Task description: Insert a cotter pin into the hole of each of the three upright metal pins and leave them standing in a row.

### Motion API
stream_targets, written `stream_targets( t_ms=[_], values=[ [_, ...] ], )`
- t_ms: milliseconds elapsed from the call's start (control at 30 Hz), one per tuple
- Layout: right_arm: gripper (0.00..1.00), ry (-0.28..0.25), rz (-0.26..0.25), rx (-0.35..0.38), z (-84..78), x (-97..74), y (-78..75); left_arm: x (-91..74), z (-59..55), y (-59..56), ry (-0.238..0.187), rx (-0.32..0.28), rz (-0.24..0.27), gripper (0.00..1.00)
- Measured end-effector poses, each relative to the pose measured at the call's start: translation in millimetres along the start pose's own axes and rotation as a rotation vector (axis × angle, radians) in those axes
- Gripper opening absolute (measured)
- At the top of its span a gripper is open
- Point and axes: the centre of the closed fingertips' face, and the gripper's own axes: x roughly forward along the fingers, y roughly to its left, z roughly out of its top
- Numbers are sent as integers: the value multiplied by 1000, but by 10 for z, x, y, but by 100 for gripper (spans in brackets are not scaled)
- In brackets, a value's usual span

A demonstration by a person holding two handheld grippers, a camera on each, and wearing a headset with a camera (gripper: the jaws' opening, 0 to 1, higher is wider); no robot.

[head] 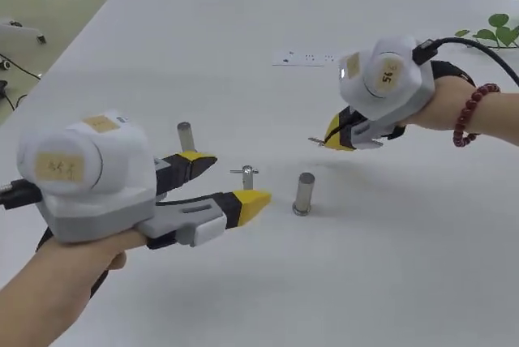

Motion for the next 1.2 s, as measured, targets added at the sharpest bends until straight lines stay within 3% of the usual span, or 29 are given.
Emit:
stream_targets(
  t_ms=[433, 600, 1200],
  values=[
    [2, -89, -54, -111, 371, -256, 133, 167, 111, -18, 22, -33, -17, 42],
    [2, -115, -64, -147, 481, -302, 170, 227, 170, -19, 20, -79, -29, 39],
    [2, -173, -77, -260, 797, -405, 423, 348, 212, -117, 29, -265, -82, 23]
  ],
)
